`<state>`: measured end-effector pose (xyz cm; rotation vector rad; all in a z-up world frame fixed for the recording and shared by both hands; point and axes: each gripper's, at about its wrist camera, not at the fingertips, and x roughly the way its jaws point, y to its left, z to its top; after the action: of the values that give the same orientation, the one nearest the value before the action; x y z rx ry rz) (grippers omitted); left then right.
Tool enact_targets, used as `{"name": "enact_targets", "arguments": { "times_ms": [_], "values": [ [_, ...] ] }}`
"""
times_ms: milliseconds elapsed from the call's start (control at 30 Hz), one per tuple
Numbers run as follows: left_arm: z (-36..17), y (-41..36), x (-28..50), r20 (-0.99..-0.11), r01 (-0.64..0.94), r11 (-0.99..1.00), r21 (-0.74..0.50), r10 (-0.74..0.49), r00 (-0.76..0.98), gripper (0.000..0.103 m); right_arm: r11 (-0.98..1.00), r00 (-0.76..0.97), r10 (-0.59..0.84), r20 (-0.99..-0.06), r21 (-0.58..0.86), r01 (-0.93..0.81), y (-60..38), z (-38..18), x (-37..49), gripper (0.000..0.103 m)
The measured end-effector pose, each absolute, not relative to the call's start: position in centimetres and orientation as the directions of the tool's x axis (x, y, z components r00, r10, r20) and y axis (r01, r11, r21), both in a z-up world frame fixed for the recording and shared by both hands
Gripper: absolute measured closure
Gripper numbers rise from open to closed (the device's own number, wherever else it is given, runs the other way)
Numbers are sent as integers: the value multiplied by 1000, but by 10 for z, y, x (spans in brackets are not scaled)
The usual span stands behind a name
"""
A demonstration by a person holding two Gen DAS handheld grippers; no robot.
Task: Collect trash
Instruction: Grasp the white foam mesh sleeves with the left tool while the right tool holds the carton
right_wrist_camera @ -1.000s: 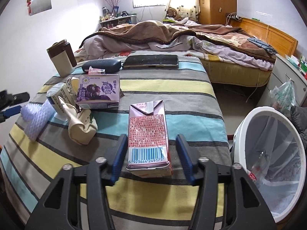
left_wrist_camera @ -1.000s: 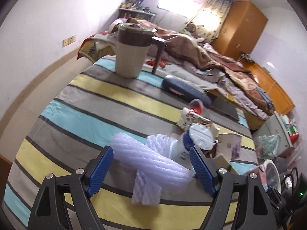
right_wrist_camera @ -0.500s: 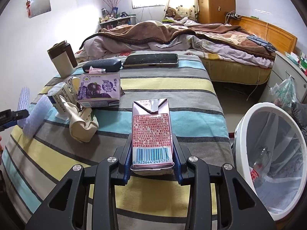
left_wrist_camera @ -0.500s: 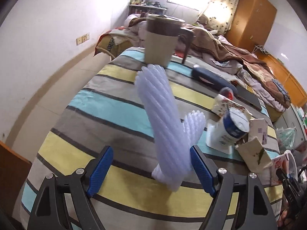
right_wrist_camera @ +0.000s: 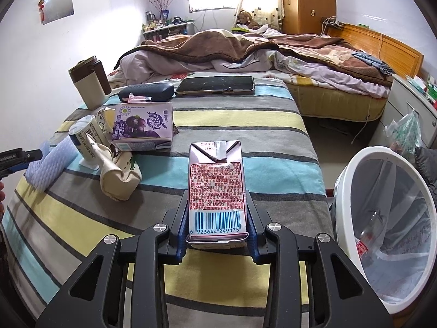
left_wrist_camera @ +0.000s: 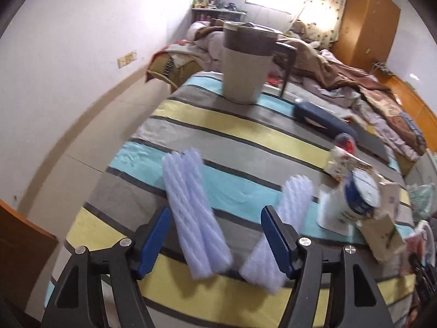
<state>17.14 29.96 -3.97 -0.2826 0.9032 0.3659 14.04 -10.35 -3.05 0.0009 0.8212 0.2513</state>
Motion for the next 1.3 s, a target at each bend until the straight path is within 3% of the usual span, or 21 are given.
{"name": "enact_targets", "arguments": {
  "times_ms": [200,300,367,567,1300],
  "values": [
    [-56,317,181,-827,-479,878,-24,252,503,34,971,655,220,-723,99,-217,-105,-30,140,67],
    [-65,321,182,-843,-469,879,-86,187,505,34,971,655,221,-722,101,-216,-106,-30,140,67],
    [-67,318,183,-839,-469,882,-38,227,495,38,971,656,222,-722,103,-215,-106,-30,140,67],
    [-64,310,182,-829,-440,897,-32,222,514,75,972,656,221,-721,106,-210,-107,-31,140,67],
    [-17,253,134,-751,-309,947,-88,140,645,77,966,686,251,-682,136,-219,-117,-20,125,67]
  ]
}}
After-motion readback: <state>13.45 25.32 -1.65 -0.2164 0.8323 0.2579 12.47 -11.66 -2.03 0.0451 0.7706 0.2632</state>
